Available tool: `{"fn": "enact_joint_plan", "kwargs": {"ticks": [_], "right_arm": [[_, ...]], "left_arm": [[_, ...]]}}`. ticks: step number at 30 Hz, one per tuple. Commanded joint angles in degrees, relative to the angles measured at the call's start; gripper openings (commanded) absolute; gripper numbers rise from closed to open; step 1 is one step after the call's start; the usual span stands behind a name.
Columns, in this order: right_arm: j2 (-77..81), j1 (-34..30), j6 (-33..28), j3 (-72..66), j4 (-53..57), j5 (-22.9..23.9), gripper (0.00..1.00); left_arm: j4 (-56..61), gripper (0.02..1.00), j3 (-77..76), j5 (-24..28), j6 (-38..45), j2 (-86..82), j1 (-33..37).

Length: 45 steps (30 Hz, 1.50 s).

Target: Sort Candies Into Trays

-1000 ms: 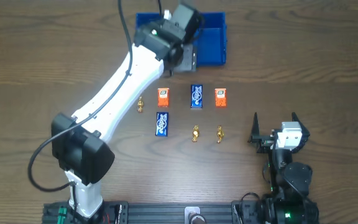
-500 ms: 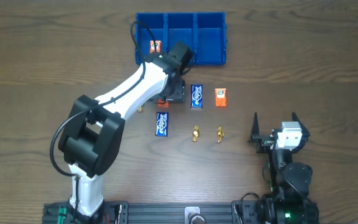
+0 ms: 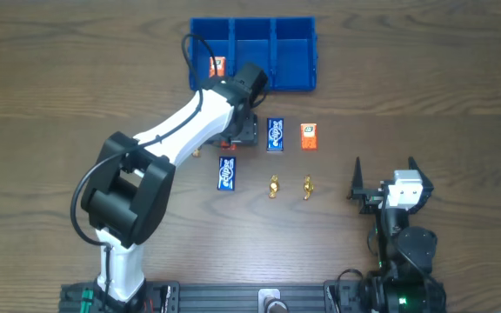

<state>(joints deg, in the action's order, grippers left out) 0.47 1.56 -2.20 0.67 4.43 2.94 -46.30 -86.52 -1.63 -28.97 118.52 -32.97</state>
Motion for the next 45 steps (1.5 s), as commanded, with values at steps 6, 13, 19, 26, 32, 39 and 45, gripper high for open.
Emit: {"fn": "enact_joint_plan", "kwargs": {"ticks": [6, 13, 19, 26, 32, 39, 45], "right_arm": [[-0.31, -0.2, -0.68, -0.22, 0.13, -0.26, 0.998], [-0.31, -0.2, -0.68, -0.22, 0.13, -0.28, 0.998], [-0.31, -0.2, -0.68, -0.22, 0.13, -0.26, 0.998], [-0.31, -0.2, -0.68, -0.22, 0.15, -0.26, 0.998], [-0.31, -0.2, -0.68, -0.22, 0.13, -0.26, 0.998], [-0.31, -0.2, -0.68, -0.22, 0.13, -0.26, 0.998], [-0.31, -0.2, -0.68, -0.22, 0.15, -0.28, 0.998]], "left_arm": [[0.5, 0.741, 0.28, 0.7, -0.68, 2.34, 0.98], [0.59, 0.684, 0.28, 1.53, -0.74, 4.17, 1.29], [0.72, 0.507, 0.28, 1.53, -0.83, 4.5, 1.29], [1.86, 0.421, 0.24, 1.66, -0.87, 3.37, 1.49], [2.43, 0.393, 0.22, 0.68, -1.49, -4.44, 3.04], [2.38, 0.378, -1.4, -4.55, 0.26, -15.45, 6.16], [2.62, 0.378, -9.27, -4.92, 5.03, -14.97, 10.51]]}}
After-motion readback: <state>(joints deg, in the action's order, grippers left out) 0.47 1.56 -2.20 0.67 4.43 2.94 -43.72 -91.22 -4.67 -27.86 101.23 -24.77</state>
